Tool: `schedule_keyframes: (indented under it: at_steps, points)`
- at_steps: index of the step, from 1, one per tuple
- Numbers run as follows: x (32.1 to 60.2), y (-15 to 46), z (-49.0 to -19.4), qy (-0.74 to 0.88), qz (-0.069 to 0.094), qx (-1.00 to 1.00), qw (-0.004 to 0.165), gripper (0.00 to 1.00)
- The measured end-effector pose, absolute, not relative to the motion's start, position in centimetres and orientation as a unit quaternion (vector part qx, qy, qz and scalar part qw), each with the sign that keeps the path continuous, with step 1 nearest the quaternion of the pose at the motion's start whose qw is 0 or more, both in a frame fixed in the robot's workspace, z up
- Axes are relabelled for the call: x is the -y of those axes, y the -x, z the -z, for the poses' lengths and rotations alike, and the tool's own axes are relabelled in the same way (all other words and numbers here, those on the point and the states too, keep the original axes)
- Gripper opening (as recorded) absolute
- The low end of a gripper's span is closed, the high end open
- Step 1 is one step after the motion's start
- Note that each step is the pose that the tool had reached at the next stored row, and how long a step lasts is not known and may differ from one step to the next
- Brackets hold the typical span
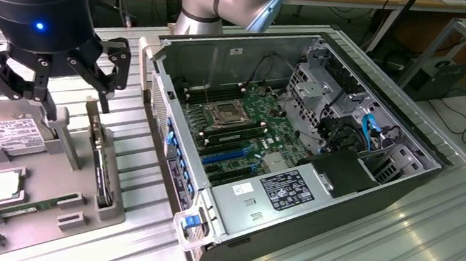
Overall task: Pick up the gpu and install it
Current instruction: 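Pick up the gpu and move the gpu toward the slot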
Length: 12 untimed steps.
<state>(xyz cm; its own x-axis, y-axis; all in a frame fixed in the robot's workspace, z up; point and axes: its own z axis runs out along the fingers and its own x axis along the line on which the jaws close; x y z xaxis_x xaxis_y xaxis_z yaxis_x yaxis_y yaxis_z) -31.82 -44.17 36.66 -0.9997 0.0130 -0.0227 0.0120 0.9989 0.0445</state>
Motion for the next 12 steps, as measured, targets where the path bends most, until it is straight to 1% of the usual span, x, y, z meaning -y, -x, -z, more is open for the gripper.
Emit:
schedule_keyframes:
  at_steps: [12]
  points:
    - [44.9, 31.8, -34.4, -0.006, -0.022, -1.000, 0.012, 0.66]
